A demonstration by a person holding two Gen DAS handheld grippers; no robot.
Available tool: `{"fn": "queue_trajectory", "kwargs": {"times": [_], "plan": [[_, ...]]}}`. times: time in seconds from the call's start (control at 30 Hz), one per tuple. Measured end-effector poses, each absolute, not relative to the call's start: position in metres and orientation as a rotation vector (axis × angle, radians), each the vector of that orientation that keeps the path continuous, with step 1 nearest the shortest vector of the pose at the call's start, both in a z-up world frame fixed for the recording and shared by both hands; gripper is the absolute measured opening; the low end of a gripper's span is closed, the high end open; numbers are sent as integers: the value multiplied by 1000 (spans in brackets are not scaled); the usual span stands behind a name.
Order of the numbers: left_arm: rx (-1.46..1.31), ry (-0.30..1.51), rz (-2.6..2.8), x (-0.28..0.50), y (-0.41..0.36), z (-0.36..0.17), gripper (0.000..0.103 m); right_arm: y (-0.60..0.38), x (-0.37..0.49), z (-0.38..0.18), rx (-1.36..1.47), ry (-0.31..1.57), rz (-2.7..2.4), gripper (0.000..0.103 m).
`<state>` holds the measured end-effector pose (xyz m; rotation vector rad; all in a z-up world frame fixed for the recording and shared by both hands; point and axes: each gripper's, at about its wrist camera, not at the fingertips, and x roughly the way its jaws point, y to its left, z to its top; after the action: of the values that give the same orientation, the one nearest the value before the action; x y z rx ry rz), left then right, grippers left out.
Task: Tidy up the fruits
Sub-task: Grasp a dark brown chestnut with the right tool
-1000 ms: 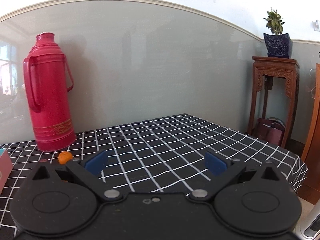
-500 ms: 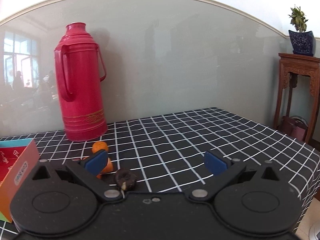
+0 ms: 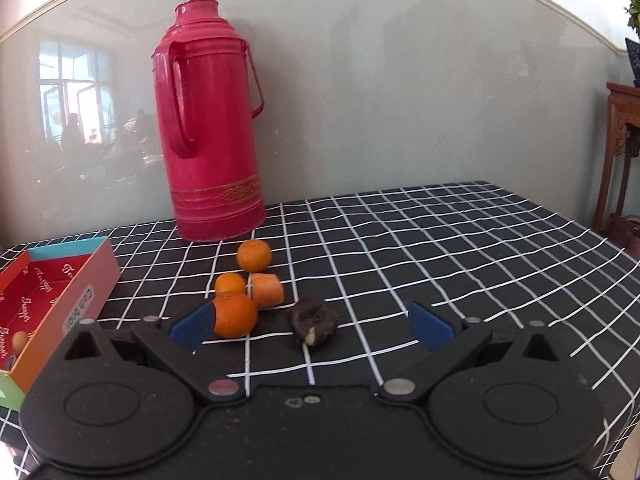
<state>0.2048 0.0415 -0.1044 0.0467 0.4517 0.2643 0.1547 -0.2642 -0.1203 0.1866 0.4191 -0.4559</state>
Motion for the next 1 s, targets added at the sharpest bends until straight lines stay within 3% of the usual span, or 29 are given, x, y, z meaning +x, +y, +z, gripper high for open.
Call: {"fn": "queue_trajectory", "kwargs": {"times": [0.17,0.47,0.67,0.73,0.8,1.0], "plan": [[47,438,296,197,61,-100,97,-265,165,-124,172,461,-410,97],[0,418,352,186,90,-96,100,-290,195,-131,135,548,-458,87],[-14,424,378,185,101,-97,100,-304,223,-147,151,660,-442,62],[-10,426,386,186,103,-99,100,-303,225,-151,153,667,-436,40],[-8,431,394,186,106,-100,100,-300,225,-152,164,670,-417,33],[-34,443,421,184,119,-101,100,-279,222,-148,110,623,-410,32]]}}
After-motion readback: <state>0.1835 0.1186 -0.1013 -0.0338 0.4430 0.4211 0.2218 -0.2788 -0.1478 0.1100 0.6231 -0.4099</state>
